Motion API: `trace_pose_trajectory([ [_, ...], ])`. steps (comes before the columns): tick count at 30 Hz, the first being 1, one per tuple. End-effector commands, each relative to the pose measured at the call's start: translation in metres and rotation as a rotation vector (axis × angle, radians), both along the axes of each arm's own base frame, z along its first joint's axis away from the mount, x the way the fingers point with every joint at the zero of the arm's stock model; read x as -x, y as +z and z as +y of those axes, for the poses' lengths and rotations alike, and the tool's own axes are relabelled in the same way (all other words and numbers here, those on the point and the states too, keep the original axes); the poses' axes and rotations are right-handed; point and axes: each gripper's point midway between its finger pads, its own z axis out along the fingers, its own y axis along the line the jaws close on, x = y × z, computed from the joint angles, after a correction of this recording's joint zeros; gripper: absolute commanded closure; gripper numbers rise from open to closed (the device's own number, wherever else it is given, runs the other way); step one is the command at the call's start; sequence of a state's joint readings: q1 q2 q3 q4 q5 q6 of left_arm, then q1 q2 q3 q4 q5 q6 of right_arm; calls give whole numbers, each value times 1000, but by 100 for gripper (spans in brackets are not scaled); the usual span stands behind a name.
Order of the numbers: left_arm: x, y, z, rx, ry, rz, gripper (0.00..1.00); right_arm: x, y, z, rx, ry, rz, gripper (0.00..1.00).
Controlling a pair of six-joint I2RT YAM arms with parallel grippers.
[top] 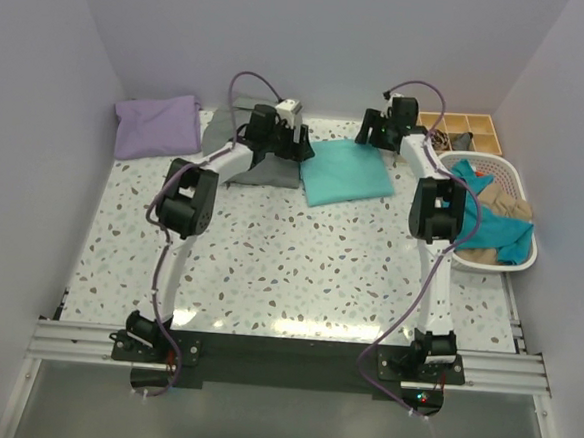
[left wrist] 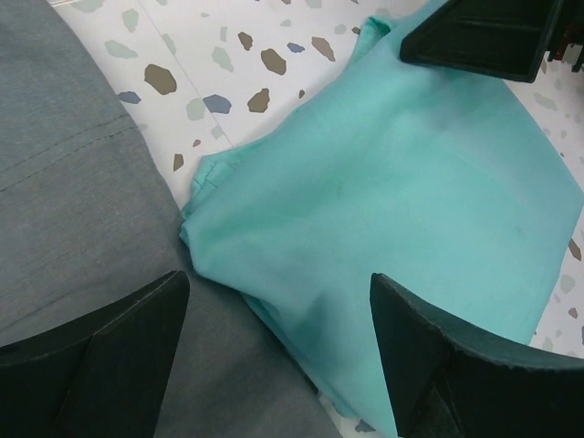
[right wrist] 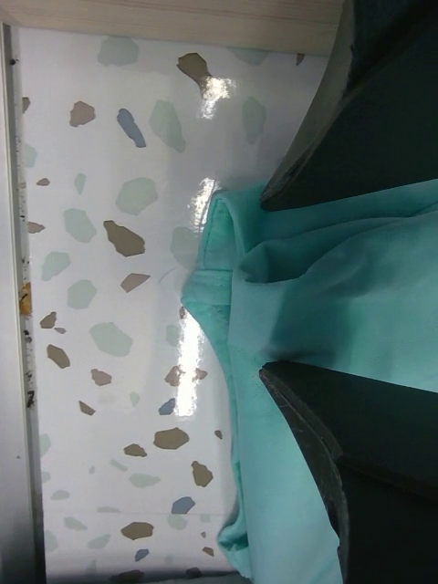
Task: Fold and stack the t-shirts
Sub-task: Fold the tshirt
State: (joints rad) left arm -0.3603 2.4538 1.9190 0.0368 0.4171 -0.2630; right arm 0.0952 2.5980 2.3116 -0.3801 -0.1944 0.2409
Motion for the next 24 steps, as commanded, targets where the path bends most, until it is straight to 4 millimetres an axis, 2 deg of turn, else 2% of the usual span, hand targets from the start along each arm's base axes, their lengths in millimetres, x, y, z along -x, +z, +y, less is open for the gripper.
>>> trace_pose_trajectory([
  [1, -13, 92, 17, -2, 71, -214, 14, -2, 93, -10, 62, 15, -166, 28],
  [3, -6, 107, 26, -5, 105, -241, 14, 7, 106, -13, 87, 17, -166, 28],
  [6, 11, 120, 37, 9, 140, -252, 13, 20, 111, -20, 117, 13, -151, 28],
  [10, 48, 124, 36, 53, 105, -218, 13, 38, 101, -23, 133, 13, -91, 27],
  [11, 61, 123, 39, 48, 103, -207, 13, 42, 100, -23, 134, 12, -79, 27],
  [12, 69, 121, 39, 45, 93, -199, 13, 51, 89, -25, 141, 16, -45, 28],
  [13, 77, 121, 36, 48, 78, -191, 14, 57, 98, -24, 138, 19, -54, 28],
  [14, 88, 119, 37, 45, 67, -179, 14, 67, 86, -24, 132, 24, -23, 29],
  [15, 95, 116, 37, 37, 66, -167, 14, 71, 86, -21, 119, 31, -22, 30],
  [16, 101, 114, 34, 33, 58, -162, 14, 76, 95, -16, 93, 51, -37, 31],
  [17, 110, 108, 34, 27, 51, -146, 14, 81, 88, -11, 71, 68, -22, 34],
  [19, 122, 96, 31, 19, 39, -118, 14, 87, 87, 0, 16, 112, -9, 35],
  [20, 126, 94, 30, 20, 34, -107, 15, 89, 81, 10, -27, 153, 6, 35],
  [24, 141, 78, 23, 15, 26, -73, 15, 88, 63, 28, -76, 196, 55, 34],
])
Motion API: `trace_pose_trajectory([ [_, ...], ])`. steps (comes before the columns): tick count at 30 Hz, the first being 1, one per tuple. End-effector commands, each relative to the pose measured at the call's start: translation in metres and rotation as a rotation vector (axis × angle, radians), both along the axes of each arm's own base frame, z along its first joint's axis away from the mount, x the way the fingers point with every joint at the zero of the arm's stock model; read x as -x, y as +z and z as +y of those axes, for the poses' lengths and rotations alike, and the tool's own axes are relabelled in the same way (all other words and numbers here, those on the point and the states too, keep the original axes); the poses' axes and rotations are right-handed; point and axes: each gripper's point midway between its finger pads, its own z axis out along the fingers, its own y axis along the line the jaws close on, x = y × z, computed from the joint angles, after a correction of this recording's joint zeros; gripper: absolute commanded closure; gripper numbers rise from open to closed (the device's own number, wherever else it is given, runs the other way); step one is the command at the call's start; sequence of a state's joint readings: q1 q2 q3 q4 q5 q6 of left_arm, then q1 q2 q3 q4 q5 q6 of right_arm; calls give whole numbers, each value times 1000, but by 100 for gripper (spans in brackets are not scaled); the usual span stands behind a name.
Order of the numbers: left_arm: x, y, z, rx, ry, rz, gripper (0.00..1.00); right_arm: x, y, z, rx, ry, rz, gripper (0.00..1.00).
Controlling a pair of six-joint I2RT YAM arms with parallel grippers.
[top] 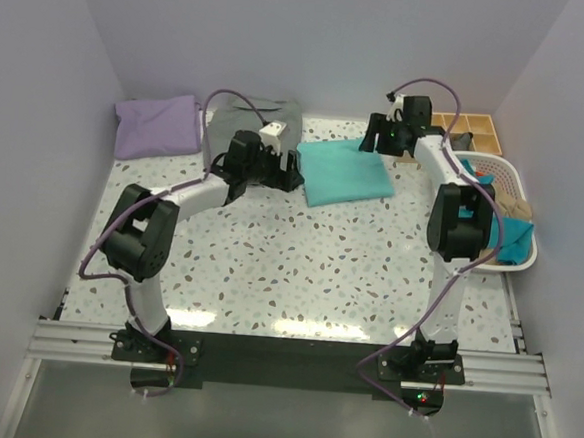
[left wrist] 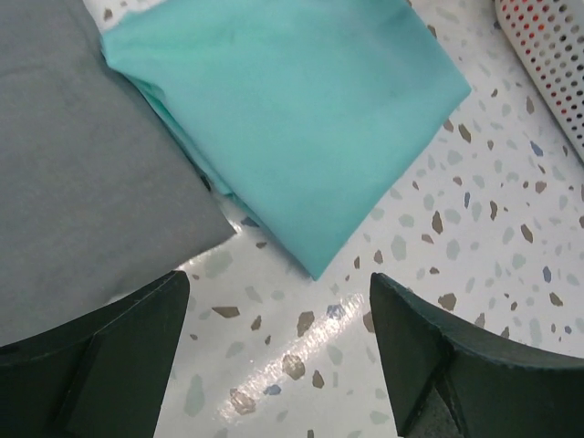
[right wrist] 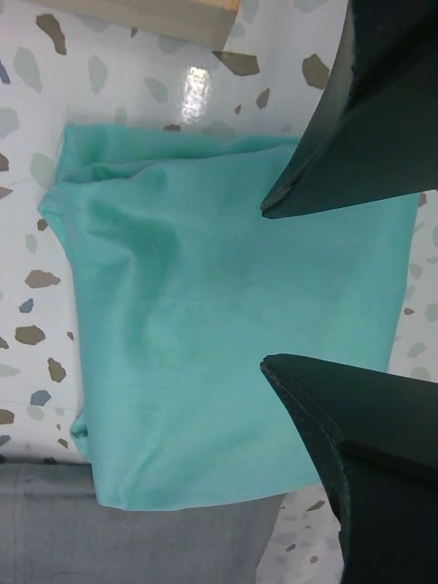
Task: Fold and stack the t-shirts
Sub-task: Fold the tshirt
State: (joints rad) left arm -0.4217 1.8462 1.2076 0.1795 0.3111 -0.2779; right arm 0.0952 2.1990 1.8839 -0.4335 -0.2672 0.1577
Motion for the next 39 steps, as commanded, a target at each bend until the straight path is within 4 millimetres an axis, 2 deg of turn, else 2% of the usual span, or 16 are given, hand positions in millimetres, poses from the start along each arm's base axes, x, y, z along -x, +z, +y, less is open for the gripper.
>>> trace_pose_trajectory([
  [1, 16, 7, -12, 28, -21, -19, 15, -1, -1, 33, -95, 97, 9, 34],
  [5, 22, 2, -15, 20, -26, -9, 15, -5, -16, 49, -82, 126, 45, 33],
  [6, 21, 2, -15, 17, -21, -11, 15, -4, -35, 55, -78, 136, 81, 33],
  [9, 23, 3, -13, 6, -16, -15, 16, -2, -49, 61, -65, 141, 111, 33],
  [14, 26, 7, -8, -16, -8, -21, 15, 15, -74, 59, -35, 112, 181, 33],
  [16, 28, 9, -5, -23, 0, -26, 15, 23, -67, 54, -24, 86, 177, 34],
  [17, 29, 9, -3, -31, 4, -23, 15, 36, -77, 50, -16, 61, 210, 34],
  [18, 29, 9, 1, -42, 19, -24, 15, 45, -79, 50, -2, 55, 227, 33],
  [19, 30, 12, 4, -51, 29, -32, 16, 51, -69, 49, 9, 48, 223, 33],
  [20, 31, 12, 7, -59, 39, -31, 15, 67, -80, 42, 49, 30, 266, 33],
  [23, 34, 14, 19, -92, 79, -39, 16, 104, -84, 37, 150, 31, 331, 34],
  [28, 42, 18, 28, -109, 101, -37, 15, 161, -89, 47, 221, 74, 385, 34],
  [29, 44, 16, 29, -111, 101, -31, 15, 179, -97, 43, 236, 78, 418, 34],
  [31, 51, 16, 30, -103, 100, -23, 15, 193, -90, 46, 246, 83, 404, 34],
  [32, 52, 16, 31, -100, 102, -23, 15, 209, -97, 44, 260, 90, 431, 34],
  [39, 72, 4, 30, -94, 94, 11, 15, 276, -92, 45, 327, 153, 457, 34],
])
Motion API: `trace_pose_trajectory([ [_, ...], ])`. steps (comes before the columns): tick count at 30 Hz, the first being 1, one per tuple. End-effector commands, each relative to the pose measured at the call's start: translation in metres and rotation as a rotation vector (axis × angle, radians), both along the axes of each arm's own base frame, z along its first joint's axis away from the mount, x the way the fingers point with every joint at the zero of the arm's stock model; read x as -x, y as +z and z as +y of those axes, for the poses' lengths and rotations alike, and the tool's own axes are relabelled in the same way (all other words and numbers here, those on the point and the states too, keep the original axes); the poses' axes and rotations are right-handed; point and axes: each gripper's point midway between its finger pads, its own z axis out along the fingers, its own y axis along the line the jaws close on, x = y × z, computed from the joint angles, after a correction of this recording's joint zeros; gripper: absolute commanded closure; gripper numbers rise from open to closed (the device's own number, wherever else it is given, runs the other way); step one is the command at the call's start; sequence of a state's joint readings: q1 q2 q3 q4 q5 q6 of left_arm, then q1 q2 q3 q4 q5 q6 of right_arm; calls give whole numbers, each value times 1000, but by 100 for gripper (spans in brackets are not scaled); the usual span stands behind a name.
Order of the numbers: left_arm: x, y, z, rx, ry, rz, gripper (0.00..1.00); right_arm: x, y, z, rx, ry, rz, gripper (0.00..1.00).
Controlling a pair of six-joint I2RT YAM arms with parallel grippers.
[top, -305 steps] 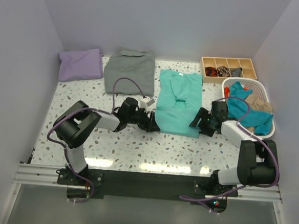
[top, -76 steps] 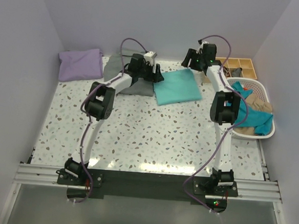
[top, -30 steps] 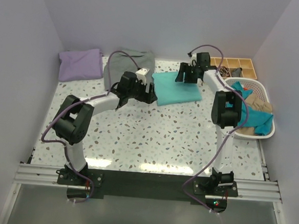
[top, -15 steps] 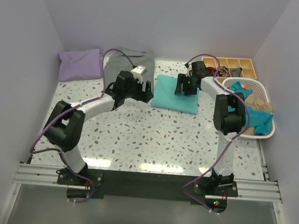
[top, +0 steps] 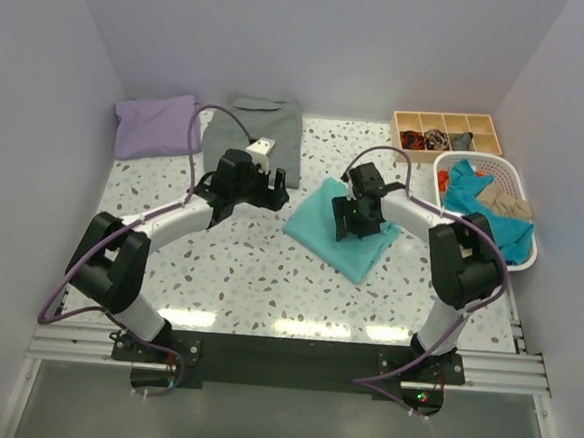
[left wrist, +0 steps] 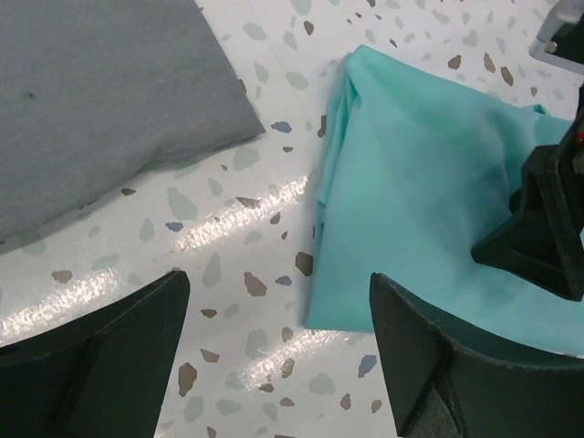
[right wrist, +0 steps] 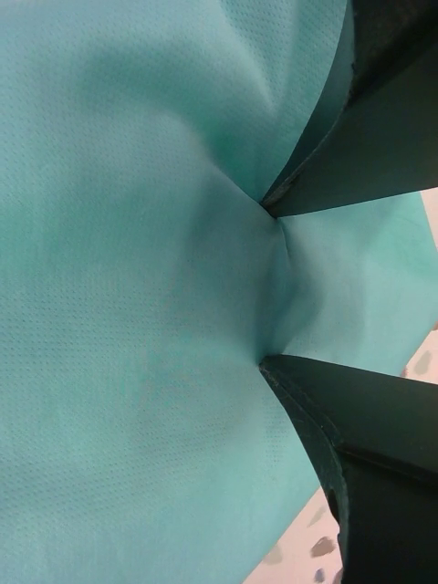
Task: Fold and stack the t-shirts
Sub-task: Fold the tshirt
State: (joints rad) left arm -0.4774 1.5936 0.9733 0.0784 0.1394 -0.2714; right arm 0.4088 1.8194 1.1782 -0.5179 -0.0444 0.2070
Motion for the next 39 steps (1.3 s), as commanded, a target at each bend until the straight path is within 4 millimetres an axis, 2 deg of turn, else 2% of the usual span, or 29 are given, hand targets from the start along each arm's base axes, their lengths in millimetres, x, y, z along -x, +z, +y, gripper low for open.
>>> trace_pose_trajectory([
  [1, 10, 11, -5, 22, -3, -24, 16, 54, 0, -11, 74, 30, 78, 34],
  [2, 11, 11, -6, 22, -5, -26, 15, 67, -1, -13, 90, 49, 105, 33],
  [4, 14, 9, -10, 20, -15, -22, 15, 80, 2, -11, 109, 106, 117, 33],
  [6, 16, 9, -13, 19, -25, -19, 16, 85, 8, -24, 194, 106, 102, 33],
  [7, 16, 11, -14, 21, -29, -23, 15, 84, 12, -29, 219, 89, 79, 33],
  [10, 17, 12, -17, 24, -46, -29, 15, 69, 42, -28, 188, 32, -51, 32],
  [11, 17, 12, -19, 26, -56, -30, 15, 61, 63, -23, 139, 6, -127, 32],
  [13, 17, 10, -25, 25, -94, -26, 15, 52, 87, -23, 110, -46, -205, 31],
  [14, 20, 10, -31, 33, -130, -20, 15, 49, 95, -25, 100, -99, -231, 30],
  [16, 18, 5, -38, 26, -174, -10, 15, 44, 113, -43, 145, -211, -300, 30],
  [18, 21, -3, -51, 40, -239, 19, 15, 48, 110, -52, 162, -287, -286, 30],
  [21, 25, -19, -66, 60, -305, 69, 16, 55, 94, -57, 182, -366, -244, 30],
  [26, 29, -27, -83, 70, -357, 91, 17, 64, 74, -78, 246, -470, -236, 32],
  [33, 29, -19, -93, 105, -382, 69, 17, 68, 37, -102, 242, -529, -147, 34],
  [36, 28, -24, -94, 97, -384, 83, 17, 75, 28, -115, 252, -572, -102, 33],
  [39, 31, -33, -95, 92, -393, 107, 17, 79, 20, -113, 218, -579, -80, 31],
])
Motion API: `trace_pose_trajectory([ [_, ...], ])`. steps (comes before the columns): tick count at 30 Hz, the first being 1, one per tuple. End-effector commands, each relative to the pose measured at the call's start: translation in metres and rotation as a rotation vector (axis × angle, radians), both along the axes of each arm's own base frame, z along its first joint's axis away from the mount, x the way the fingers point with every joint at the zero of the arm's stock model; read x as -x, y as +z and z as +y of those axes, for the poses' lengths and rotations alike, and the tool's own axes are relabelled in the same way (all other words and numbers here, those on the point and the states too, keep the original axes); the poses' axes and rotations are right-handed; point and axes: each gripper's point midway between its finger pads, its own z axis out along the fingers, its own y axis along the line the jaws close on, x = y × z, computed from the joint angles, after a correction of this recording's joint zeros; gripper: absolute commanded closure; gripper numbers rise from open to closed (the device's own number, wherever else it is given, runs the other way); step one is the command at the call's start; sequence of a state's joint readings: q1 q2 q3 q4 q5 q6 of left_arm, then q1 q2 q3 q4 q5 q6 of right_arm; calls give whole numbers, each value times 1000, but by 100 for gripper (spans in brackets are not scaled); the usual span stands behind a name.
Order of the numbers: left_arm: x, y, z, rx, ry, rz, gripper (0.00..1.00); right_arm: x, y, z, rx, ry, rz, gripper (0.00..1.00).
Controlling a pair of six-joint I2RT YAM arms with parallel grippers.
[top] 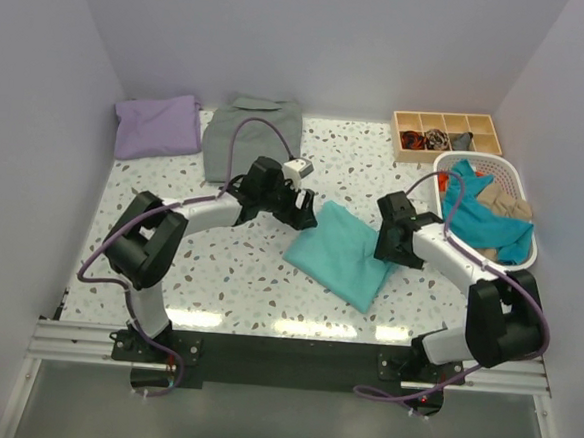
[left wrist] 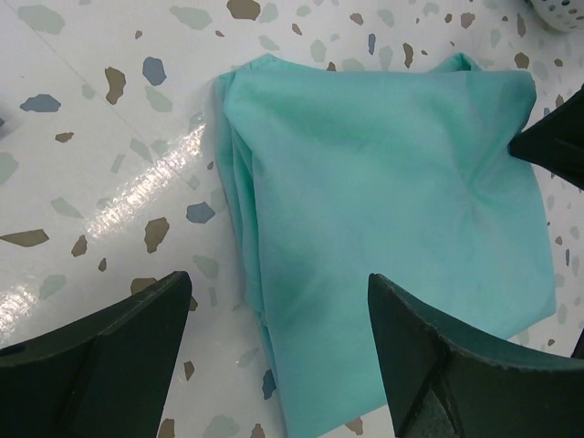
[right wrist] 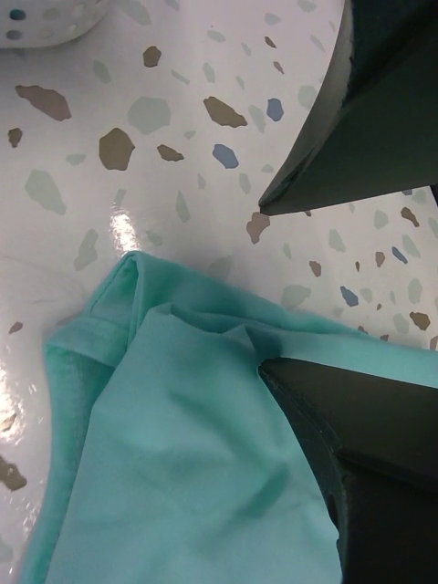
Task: Fold and stack the t-shirts
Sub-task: Fold the tshirt
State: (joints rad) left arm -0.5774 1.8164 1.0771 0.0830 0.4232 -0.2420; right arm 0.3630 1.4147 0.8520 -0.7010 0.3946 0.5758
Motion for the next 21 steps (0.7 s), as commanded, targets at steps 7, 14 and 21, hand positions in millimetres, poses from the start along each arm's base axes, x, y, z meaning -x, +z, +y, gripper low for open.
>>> trace_pose_trajectory([
  [7, -1, 1, -12, 26, -40, -19, 18, 3, -39, 29, -215, -44, 31, 29],
  [14, 4, -3, -7, 10, -30, -11, 18, -13, -63, 44, -294, 19, 45, 28],
  [21, 10, -14, -1, -6, -19, 14, 18, -49, -64, 63, -306, 224, 82, 31],
])
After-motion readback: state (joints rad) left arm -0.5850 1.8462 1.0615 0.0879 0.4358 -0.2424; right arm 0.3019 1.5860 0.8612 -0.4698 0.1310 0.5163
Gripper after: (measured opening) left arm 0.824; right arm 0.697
